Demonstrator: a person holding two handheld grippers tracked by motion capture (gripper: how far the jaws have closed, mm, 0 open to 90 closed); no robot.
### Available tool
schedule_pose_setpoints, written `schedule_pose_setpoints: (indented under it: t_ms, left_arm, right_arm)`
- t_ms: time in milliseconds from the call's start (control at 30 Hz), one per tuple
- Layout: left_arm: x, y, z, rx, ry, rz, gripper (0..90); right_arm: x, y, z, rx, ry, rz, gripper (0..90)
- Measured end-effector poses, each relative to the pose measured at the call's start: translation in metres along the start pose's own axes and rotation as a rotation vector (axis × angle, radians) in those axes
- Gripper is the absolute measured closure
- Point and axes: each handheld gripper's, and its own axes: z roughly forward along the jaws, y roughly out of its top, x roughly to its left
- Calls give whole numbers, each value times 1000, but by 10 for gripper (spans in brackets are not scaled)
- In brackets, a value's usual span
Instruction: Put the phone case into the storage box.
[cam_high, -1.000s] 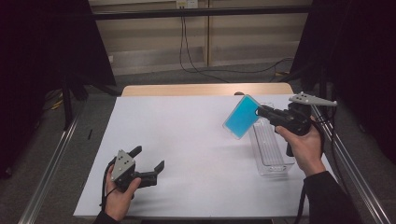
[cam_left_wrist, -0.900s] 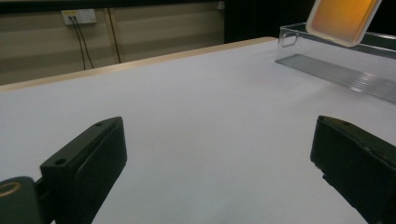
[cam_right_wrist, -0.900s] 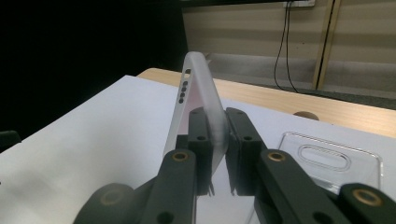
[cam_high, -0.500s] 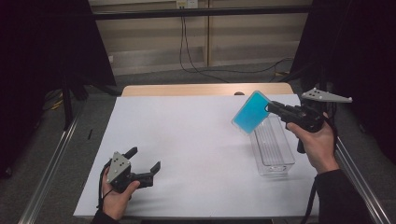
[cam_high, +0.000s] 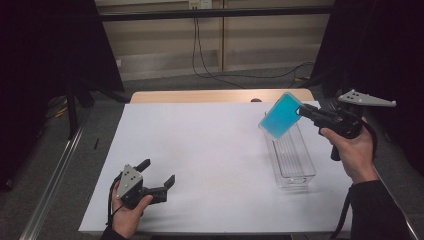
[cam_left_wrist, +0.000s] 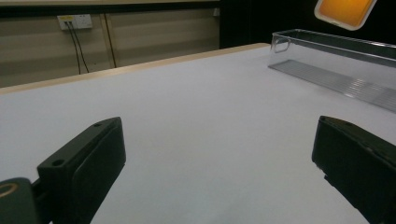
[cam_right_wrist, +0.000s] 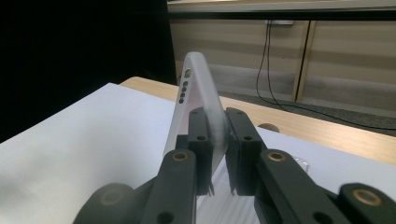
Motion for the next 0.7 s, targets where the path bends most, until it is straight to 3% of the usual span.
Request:
schedule_pose_setpoints:
  t_ms: [267, 700]
  left_arm:
    - [4, -2, 1, 9, 15, -11, 28]
    - [9, -4, 2, 21, 17, -12, 30]
  right_arm:
    - [-15, 0, -8, 17, -30, -14, 812]
    - [-38, -6, 0, 87, -37, -31, 812]
